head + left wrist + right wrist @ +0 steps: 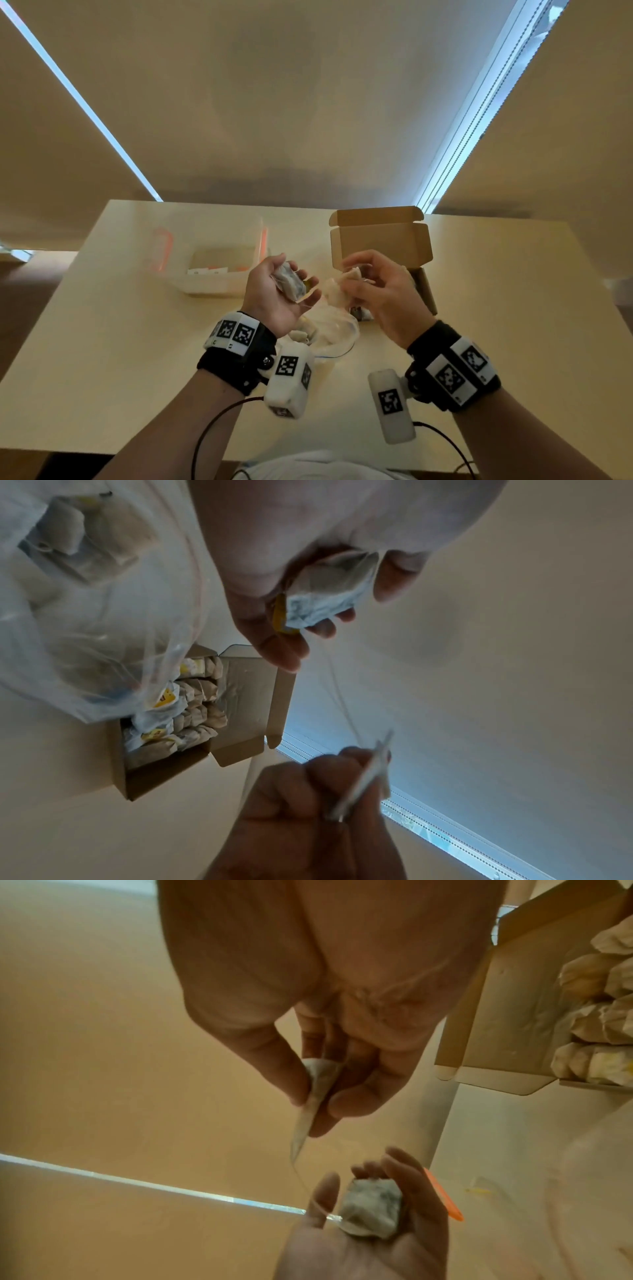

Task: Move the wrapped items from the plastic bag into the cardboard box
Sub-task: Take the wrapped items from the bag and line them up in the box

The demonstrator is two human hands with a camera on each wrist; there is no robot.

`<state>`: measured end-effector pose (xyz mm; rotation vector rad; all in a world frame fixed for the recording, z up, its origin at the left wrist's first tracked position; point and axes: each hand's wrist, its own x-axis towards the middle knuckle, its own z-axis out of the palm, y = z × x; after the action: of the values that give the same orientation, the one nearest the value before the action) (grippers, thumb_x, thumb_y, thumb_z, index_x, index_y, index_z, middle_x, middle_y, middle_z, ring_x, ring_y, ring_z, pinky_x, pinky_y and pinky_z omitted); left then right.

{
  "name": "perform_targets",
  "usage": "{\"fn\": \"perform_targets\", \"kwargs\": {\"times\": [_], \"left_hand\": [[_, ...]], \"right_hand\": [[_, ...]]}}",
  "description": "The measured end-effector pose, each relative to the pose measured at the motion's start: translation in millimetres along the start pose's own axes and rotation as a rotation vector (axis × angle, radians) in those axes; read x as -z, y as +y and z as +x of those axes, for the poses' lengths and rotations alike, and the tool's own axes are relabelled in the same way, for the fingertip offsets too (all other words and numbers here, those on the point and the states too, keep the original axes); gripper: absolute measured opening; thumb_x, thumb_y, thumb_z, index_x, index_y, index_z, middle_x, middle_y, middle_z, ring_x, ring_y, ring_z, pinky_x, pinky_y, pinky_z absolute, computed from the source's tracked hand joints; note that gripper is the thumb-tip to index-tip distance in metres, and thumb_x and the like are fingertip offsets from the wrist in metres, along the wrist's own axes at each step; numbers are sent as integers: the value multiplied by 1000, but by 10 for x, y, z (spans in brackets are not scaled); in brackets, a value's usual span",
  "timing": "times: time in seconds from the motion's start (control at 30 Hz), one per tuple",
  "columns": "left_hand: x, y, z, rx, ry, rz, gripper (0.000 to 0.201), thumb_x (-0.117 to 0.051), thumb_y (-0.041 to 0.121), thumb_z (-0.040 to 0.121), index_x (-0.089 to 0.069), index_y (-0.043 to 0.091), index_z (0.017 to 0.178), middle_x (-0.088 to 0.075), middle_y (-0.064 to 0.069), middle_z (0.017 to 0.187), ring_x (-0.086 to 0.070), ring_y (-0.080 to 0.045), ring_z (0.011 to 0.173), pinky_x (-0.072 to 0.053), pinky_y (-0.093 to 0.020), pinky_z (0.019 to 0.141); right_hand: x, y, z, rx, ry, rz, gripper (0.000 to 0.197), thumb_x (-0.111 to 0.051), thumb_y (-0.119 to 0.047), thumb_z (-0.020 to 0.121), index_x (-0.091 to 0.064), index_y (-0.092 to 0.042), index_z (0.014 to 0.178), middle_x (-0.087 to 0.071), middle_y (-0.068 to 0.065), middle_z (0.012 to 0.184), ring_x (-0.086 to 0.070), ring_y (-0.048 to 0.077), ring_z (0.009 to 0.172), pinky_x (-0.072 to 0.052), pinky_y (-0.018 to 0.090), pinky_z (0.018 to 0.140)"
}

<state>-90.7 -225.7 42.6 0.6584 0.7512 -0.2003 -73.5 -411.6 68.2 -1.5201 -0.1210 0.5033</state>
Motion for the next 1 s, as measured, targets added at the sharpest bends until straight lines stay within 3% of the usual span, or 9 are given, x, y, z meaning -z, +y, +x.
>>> {"fn": "perform_targets", "kwargs": {"times": [0.13, 0.2, 0.3, 0.4, 0.57, 0.67, 0.83, 0.93, 1.0], "left_hand": [[36, 8, 12, 2, -22, 127, 31, -59, 41, 88, -56, 15, 72, -54, -4, 68, -59, -26, 73, -45, -34, 70], [81, 10, 37, -12, 15, 202, 36, -61, 42, 88, -54, 16, 65, -53, -3, 64, -59, -24, 71, -45, -34, 69], [191, 18, 79, -14, 72, 213, 37, -62, 39, 90, -53, 17, 61, -52, -1, 63, -59, -21, 73, -46, -34, 71], [284, 24, 116, -25, 115, 176, 33, -59, 33, 93, -53, 17, 64, -52, 0, 63, -57, -19, 69, -47, -34, 72], [319, 11, 140, -109, 118, 279, 20, -51, 17, 100, -63, 9, 86, -54, -4, 66, -55, -18, 60, -49, -31, 62], [296, 4, 128, -189, 70, 348, 19, -49, 5, 100, -66, 7, 92, -54, -5, 72, -53, -16, 57, -48, -29, 56], [132, -35, 12, -281, 17, 608, 15, -59, 15, 97, -70, 4, 94, -50, 2, 63, -38, -10, 45, -32, -21, 41], [-2, -10, -49, -510, 39, 826, 13, -67, 21, 92, -73, 9, 91, -59, 9, 64, -47, -4, 48, -39, -21, 51], [-94, 22, -117, -708, 51, 984, 11, -70, 27, 90, -74, 19, 97, -69, 8, 84, -60, -1, 70, -48, -24, 70]], "right_hand": [[107, -90, 50, -70, -82, 146, 23, -59, -1, 93, -60, -13, 112, -67, 10, 98, -63, 26, 89, -55, 33, 72], [155, -165, 67, -59, -71, 176, 21, -57, 0, 94, -60, -11, 111, -66, 10, 95, -59, 24, 83, -53, 28, 64], [244, -266, 93, -10, -28, 153, 20, -59, 0, 92, -61, -12, 108, -65, 18, 97, -59, 23, 79, -51, 28, 62], [325, -340, 104, 58, 1, -2, 21, -65, -3, 90, -63, -17, 106, -65, 26, 105, -61, 27, 83, -51, 31, 62], [358, -476, 100, 76, -44, -6, 22, -68, -4, 85, -64, -15, 104, -71, 6, 94, -68, 22, 90, -54, 27, 70], [363, -544, 112, 91, -44, 0, 23, -68, -1, 85, -65, -14, 103, -69, 5, 95, -67, 21, 91, -54, 27, 71], [390, -671, 160, 98, -29, -2, 26, -73, -11, 78, -65, -14, 103, -69, 9, 101, -68, 25, 96, -53, 25, 69], [397, -744, 203, 167, 20, -177, 18, -71, -5, 86, -66, -17, 99, -69, 5, 102, -69, 28, 93, -57, 29, 66], [380, -779, 220, 279, 50, -357, 17, -73, -7, 85, -68, -18, 96, -69, -1, 97, -70, 27, 85, -60, 34, 66]]}}
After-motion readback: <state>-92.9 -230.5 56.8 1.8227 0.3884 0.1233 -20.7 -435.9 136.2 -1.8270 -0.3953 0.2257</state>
